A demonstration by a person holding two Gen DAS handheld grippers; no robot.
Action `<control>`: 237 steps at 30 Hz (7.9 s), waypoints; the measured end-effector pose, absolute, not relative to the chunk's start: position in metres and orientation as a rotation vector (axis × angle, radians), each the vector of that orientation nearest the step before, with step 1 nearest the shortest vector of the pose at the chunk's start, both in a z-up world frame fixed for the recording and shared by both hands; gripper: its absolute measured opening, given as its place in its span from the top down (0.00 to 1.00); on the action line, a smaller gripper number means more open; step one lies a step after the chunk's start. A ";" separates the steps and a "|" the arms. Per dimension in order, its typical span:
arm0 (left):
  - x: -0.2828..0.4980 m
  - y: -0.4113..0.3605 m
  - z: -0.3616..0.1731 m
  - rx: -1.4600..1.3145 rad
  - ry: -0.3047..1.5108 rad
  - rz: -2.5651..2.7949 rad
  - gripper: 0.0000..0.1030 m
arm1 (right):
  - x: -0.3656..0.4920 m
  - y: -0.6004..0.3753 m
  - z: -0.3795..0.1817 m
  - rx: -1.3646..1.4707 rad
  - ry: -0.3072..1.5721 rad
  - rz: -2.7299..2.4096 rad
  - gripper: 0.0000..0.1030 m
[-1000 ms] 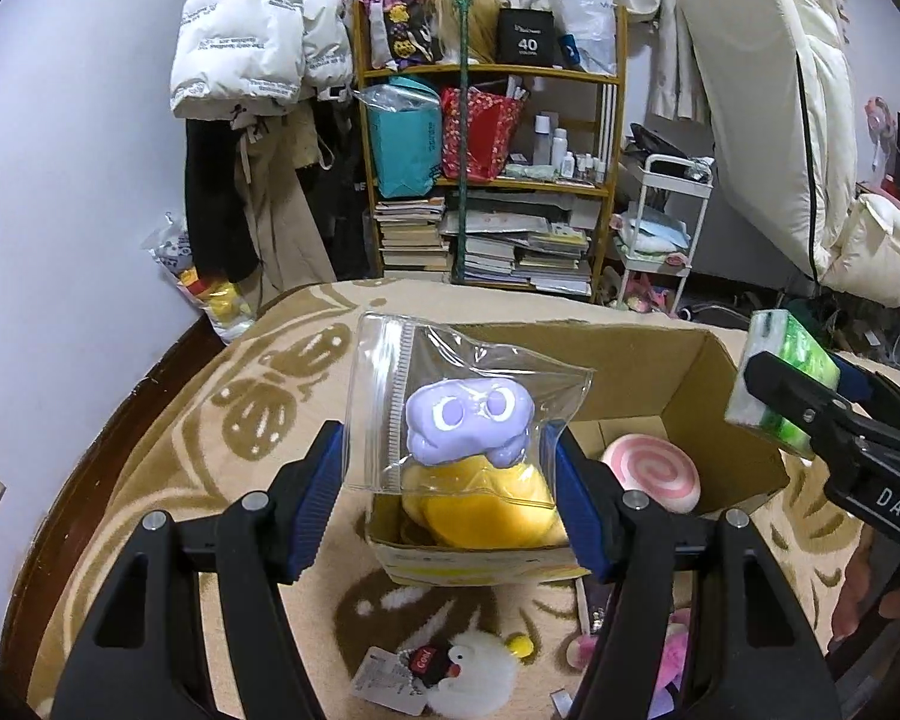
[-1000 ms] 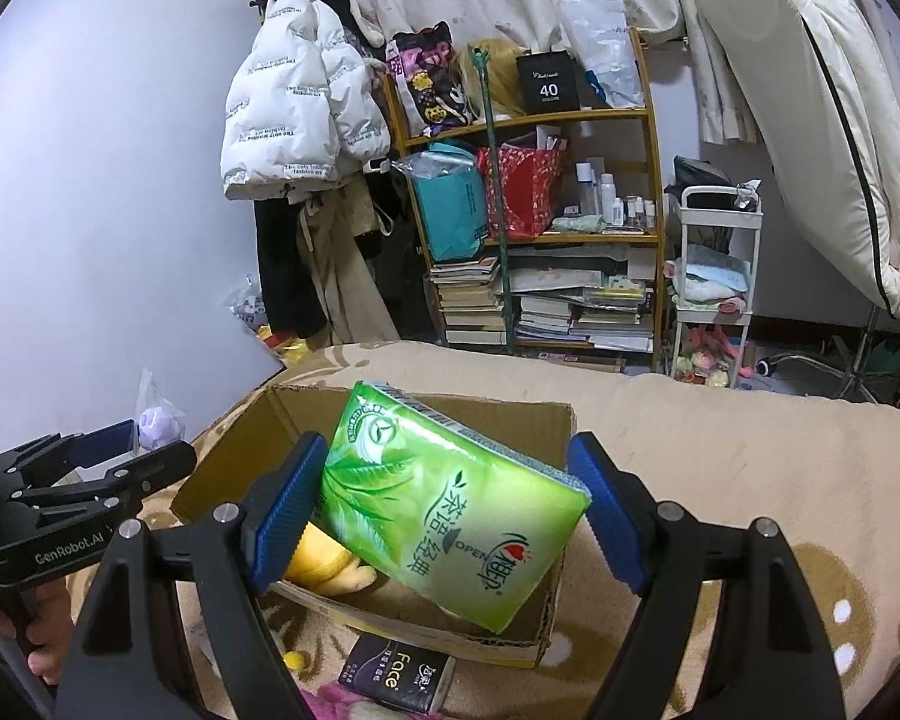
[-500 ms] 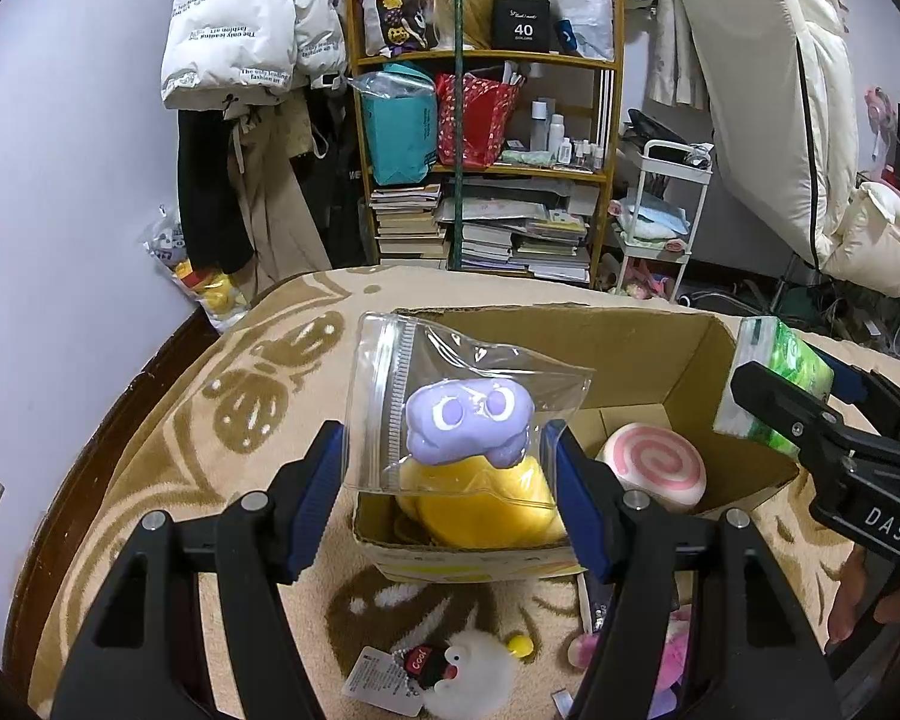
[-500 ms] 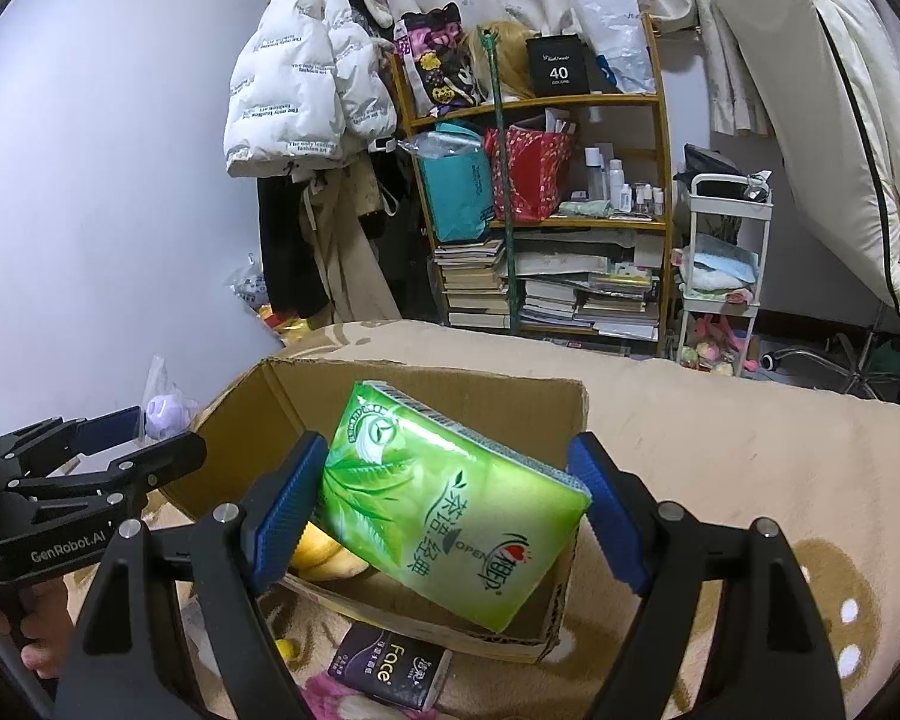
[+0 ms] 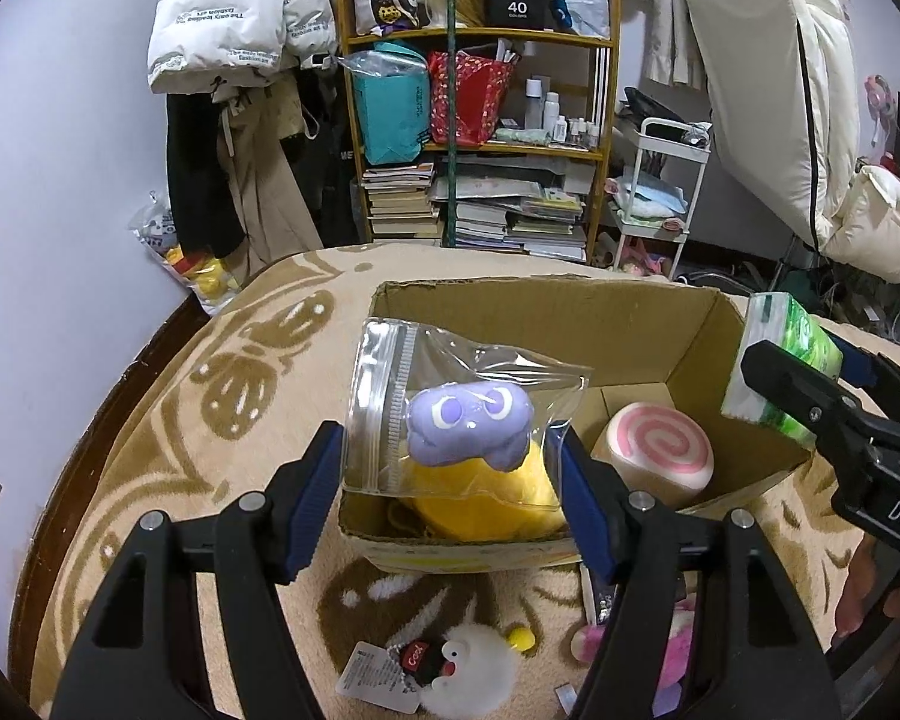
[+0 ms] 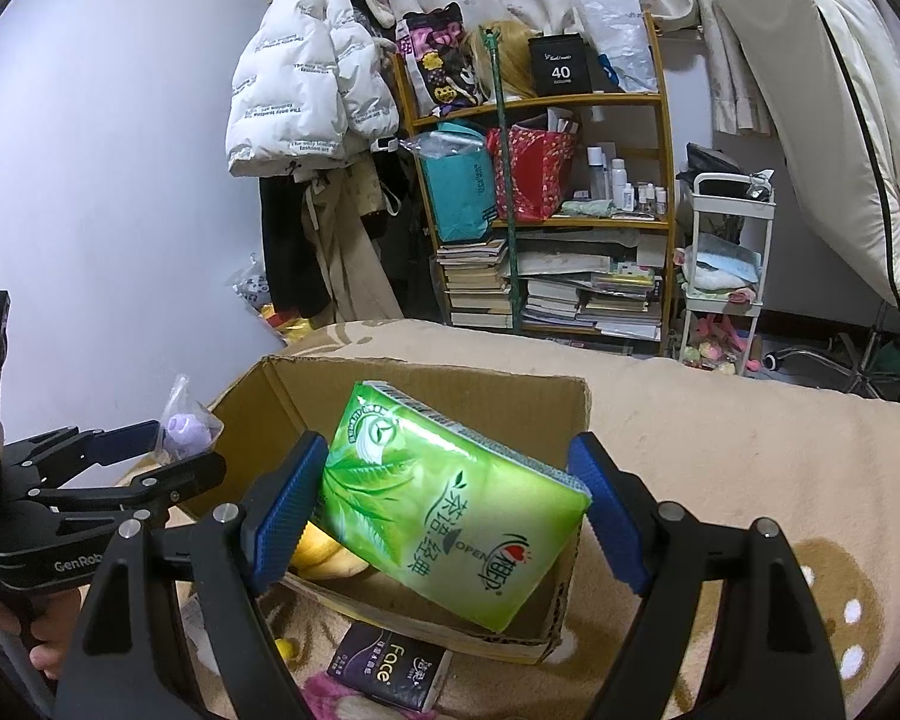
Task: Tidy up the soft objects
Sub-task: 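Open both tools to drop the bagged toy and tissue pack into the box, then lower both tools toward the plushes on the rug beside the box, then grasp the white chick plush with the left tool while the right tool grasps the purple doll, then lift the chick plush and purple doll and carry them over the box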
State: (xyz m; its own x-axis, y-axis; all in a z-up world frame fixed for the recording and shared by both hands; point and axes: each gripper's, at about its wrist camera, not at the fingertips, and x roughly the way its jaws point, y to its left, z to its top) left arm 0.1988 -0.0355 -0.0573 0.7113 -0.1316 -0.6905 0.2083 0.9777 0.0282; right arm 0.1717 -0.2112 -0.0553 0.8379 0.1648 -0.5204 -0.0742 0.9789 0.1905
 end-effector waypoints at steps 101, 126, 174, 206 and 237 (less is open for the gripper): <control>0.137 -0.025 -0.112 0.321 1.106 -0.181 0.10 | 0.074 -0.173 -0.132 0.226 1.116 0.175 0.00; 0.169 -0.039 -0.163 0.318 1.189 -0.228 0.12 | 0.101 -0.155 -0.185 0.246 1.301 0.176 0.00; 0.123 -0.018 -0.114 0.207 1.099 -0.188 0.58 | 0.078 -0.169 -0.139 0.309 1.102 0.220 0.35; 0.073 -0.003 0.039 0.139 0.518 -0.093 0.58 | 0.052 -0.196 0.000 0.254 0.507 0.133 0.35; 0.147 -0.027 0.035 0.141 0.488 -0.098 0.57 | 0.129 -0.215 0.012 0.203 0.429 0.116 0.35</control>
